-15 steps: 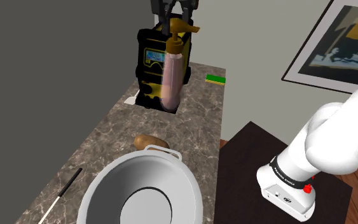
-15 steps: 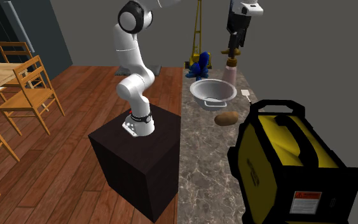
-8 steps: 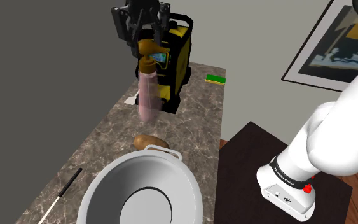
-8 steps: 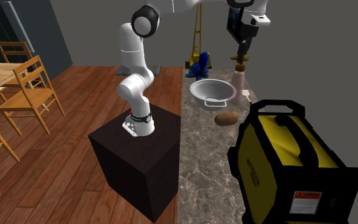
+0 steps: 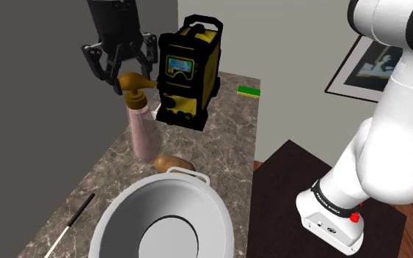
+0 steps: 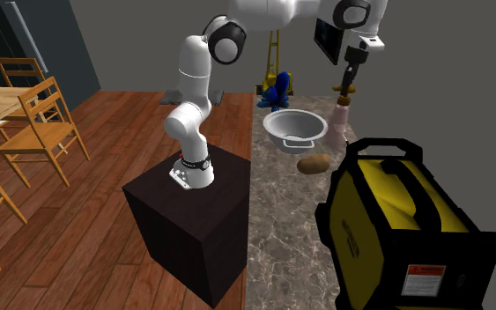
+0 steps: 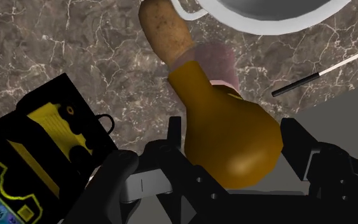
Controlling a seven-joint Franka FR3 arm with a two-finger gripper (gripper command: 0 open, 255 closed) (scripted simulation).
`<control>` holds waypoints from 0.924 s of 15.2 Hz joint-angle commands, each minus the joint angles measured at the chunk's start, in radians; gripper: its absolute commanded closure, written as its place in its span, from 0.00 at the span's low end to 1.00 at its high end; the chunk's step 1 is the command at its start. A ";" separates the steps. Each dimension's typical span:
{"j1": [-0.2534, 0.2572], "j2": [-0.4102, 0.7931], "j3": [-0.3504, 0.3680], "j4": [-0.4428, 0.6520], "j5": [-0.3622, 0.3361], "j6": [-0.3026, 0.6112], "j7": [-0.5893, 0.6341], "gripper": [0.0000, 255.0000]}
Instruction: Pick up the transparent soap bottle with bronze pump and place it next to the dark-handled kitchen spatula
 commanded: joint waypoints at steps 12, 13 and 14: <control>0.122 0.240 0.004 0.144 -0.099 0.080 0.107 1.00; 0.120 0.238 0.004 0.127 -0.099 0.095 0.108 1.00; 0.117 0.237 0.004 0.111 -0.098 0.109 0.108 1.00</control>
